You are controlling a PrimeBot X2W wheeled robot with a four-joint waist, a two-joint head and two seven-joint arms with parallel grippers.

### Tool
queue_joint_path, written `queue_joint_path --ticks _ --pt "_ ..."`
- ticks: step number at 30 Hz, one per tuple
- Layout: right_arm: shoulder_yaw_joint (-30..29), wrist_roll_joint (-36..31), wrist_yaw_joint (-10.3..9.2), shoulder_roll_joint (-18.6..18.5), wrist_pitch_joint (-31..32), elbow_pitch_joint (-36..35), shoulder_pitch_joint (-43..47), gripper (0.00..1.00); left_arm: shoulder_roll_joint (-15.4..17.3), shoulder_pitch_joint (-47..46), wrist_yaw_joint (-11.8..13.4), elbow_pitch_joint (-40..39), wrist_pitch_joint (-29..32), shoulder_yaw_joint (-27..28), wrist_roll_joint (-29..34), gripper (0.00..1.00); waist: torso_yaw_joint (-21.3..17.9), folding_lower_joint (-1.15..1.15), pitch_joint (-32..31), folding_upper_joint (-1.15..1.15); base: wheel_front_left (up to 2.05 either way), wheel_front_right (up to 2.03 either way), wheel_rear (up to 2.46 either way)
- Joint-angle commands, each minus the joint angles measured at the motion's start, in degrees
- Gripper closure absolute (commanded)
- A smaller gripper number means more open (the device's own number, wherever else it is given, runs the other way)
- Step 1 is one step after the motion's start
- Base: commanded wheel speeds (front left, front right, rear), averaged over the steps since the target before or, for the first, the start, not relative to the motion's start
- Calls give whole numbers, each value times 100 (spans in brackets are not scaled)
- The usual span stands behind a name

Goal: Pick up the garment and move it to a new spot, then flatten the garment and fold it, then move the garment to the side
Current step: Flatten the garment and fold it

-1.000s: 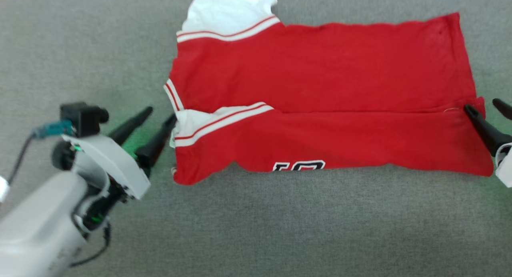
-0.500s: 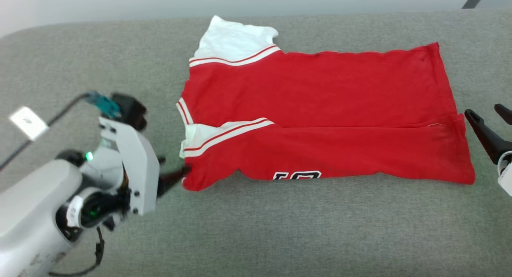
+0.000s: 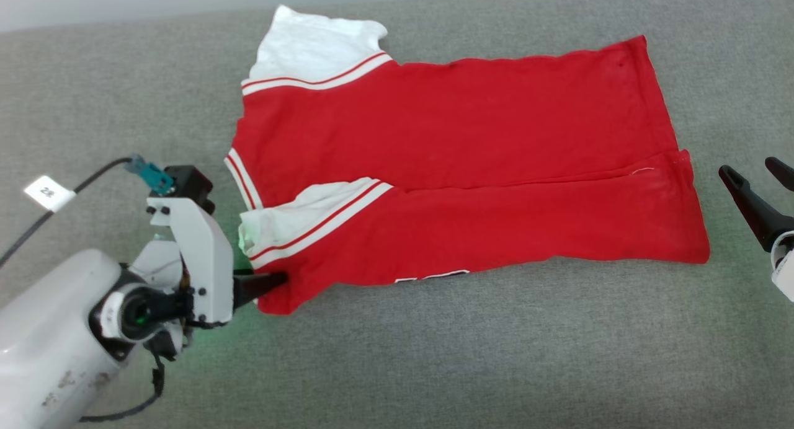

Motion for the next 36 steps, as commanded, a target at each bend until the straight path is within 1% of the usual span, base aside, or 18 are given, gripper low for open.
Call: queue_joint_path --ticks 1,2,3,4,6,8,12,14,16,18,23,24,25,26,28,31,34,36 --pt "-5 -11 -4 -21 17 -22 -18 0 -166 184 -52 124 -15 -136 -18 51 -71 0 64 0 0 0 0" --pt "15 -2 -4 -43 56 -45 -17 0 -244 212 -114 201 -20 -148 -51 64 -81 0 70 0 0 0 0" --pt "34 19 -4 -67 91 -66 -14 0 -316 243 -181 264 -28 -140 -110 89 -88 0 75 0 0 0 0" --pt "52 38 -4 -97 146 -90 -12 0 -377 268 -247 309 -28 -130 -164 100 -92 0 78 0 0 0 0" --pt "97 88 -4 -188 318 -154 5 0 -477 308 -360 366 -4 -133 -253 100 -85 0 76 0 0 0 0" --pt "239 176 -4 -333 645 -235 46 0 -490 297 -451 434 -34 -110 -267 100 -63 0 73 0 0 0 0" --pt "666 389 -5 -712 1621 -446 55 0 -574 247 -578 486 -94 -148 -174 100 0 0 79 0 0 0 0" --pt "857 454 -4 -815 2048 -504 -74 0 -599 227 -628 445 -117 -166 -138 100 33 0 100 0 0 0 0" --pt "954 454 -5 -827 2354 -411 -237 0 -621 208 -660 405 -147 -175 -94 100 73 0 130 0 0 0 0" --pt "1078 284 -4 -810 2557 -260 -398 0 -645 169 -712 374 -172 -182 -48 100 126 0 182 0 0 0 0" --pt "1341 67 -4 -567 2817 278 -760 0 -742 46 -824 361 -232 -173 34 100 268 0 281 0 0 0 0" --pt "1414 53 -4 -527 2853 369 -799 51 -772 30 -836 364 -254 -174 51 100 297 0 292 0 0 0 0" --pt "1525 64 -4 -493 2881 415 -811 72 -797 16 -861 372 -264 -178 61 100 324 0 302 0 0 0 0" --pt "1596 100 -4 -468 2876 468 -830 100 -818 4 -874 387 -273 -181 68 100 345 0 306 0 0 0 0" --pt "1683 183 -4 -443 2865 542 -837 100 -843 1 -910 414 -321 -187 107 100 372 0 302 0 0 0 0" --pt "1685 278 -4 -537 2734 592 -851 100 -821 31 -965 448 -365 -188 133 100 399 0 271 0 0 0 0" --pt "1616 319 -6 -681 2540 557 -752 100 -708 126 -1018 399 -441 -143 126 100 405 0 196 0 0 0 0" --pt "1568 386 -6 -792 2443 499 -661 100 -563 233 -1027 286 -509 -106 100 100 397 0 134 0 0 0 0"
